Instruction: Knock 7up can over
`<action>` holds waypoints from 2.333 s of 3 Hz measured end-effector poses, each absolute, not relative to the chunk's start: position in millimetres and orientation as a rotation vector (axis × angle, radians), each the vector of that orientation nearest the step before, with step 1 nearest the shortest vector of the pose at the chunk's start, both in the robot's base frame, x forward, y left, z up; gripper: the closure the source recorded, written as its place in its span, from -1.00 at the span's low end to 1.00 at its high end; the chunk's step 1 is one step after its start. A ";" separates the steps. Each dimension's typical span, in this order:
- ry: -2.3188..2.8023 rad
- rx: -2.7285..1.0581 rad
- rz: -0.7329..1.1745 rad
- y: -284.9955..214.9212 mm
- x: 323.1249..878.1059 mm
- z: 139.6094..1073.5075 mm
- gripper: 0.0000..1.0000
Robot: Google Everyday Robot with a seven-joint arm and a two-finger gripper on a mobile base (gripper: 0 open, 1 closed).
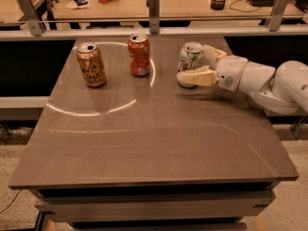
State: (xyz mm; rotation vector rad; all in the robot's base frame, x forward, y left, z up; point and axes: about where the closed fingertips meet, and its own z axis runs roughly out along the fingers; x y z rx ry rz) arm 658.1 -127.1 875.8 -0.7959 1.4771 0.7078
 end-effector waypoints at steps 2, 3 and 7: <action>1.456 -0.837 0.745 -115.5 662.2 876.7 0.23; 1.478 -0.870 0.756 -118.2 656.9 884.3 0.72; 1.699 -1.277 0.521 -173.3 619.3 991.9 1.00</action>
Offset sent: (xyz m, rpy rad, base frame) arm 0.0059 0.0092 -0.0001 -0.0006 -0.0029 0.0716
